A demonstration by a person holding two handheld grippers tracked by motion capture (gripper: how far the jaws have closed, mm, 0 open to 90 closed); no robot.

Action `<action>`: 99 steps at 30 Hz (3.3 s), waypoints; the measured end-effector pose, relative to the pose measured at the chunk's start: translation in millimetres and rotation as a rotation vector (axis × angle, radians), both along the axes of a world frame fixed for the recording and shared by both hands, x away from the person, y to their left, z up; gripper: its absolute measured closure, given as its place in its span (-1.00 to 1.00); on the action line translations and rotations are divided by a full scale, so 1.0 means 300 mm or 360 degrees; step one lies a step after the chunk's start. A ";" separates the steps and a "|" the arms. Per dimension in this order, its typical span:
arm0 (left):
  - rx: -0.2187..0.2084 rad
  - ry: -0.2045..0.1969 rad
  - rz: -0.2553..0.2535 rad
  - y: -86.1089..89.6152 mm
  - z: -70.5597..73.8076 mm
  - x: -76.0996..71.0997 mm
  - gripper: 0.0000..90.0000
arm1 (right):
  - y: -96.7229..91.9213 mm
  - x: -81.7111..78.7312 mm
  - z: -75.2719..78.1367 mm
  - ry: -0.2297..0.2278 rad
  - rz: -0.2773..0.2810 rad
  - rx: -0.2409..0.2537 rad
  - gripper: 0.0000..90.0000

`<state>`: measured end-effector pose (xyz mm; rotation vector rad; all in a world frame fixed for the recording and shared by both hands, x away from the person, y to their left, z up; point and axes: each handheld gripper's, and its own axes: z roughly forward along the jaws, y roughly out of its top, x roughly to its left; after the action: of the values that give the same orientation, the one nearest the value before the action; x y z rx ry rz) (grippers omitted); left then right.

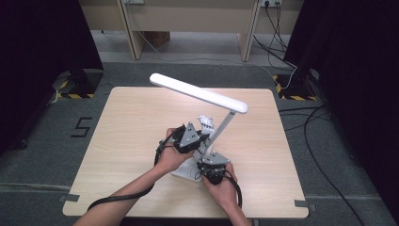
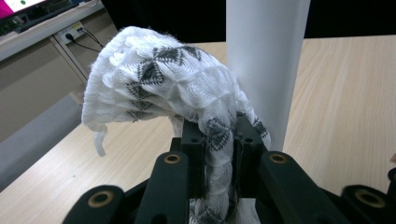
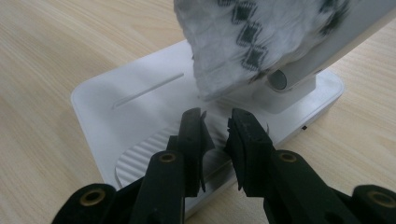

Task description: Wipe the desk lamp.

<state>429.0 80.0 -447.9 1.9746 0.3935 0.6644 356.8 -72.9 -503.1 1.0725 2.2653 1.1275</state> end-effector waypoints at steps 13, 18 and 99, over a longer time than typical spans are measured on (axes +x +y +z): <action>0.0065 0.0063 0.0037 0.013 -0.047 0.021 0.74 | 0.001 0.000 -0.001 -0.0002 0.0002 0.0004 0.67; 0.0073 0.0074 0.0060 0.018 -0.054 0.032 0.74 | 0.001 0.000 -0.001 -0.0005 0.0001 -0.0001 0.67; 0.0313 0.0299 0.0224 0.187 -0.165 -0.085 0.74 | 0.002 -0.002 -0.001 -0.0005 -0.0009 -0.0004 0.66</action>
<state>403.5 136.1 -497.4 2.2203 0.6052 0.6271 356.4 -72.3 -503.3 1.0746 2.2594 1.1234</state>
